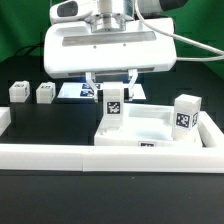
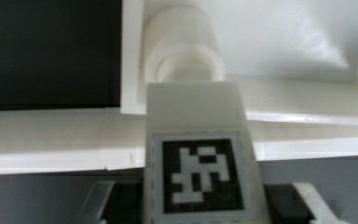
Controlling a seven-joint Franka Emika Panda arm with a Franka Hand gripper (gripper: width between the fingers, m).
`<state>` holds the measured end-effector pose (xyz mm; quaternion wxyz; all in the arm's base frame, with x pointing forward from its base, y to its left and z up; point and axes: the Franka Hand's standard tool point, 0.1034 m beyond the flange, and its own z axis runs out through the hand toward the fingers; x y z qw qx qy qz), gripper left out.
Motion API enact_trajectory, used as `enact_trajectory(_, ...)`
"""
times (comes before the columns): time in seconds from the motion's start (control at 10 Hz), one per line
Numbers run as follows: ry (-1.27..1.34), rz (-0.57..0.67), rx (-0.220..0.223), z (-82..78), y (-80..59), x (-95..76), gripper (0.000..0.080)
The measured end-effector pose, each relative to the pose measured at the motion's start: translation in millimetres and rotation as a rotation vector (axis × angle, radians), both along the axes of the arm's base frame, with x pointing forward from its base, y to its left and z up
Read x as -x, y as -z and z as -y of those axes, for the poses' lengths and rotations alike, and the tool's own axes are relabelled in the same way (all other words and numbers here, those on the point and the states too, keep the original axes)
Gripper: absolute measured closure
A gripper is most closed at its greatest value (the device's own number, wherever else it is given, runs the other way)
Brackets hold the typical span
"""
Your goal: Assemble square table
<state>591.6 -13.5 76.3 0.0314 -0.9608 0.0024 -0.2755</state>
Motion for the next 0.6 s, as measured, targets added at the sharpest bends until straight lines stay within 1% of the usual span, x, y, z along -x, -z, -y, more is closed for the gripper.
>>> enact_trajectory(0.3,0.009,0.018,0.003,-2.2,1.4,-1.7,0.0508)
enact_trajectory(0.4,0.018,0.032,0.002,-4.6,1.5,-3.8,0.0508)
enact_trajectory(0.6,0.018,0.028,-0.015,-13.8,1.8,-8.7,0.0508)
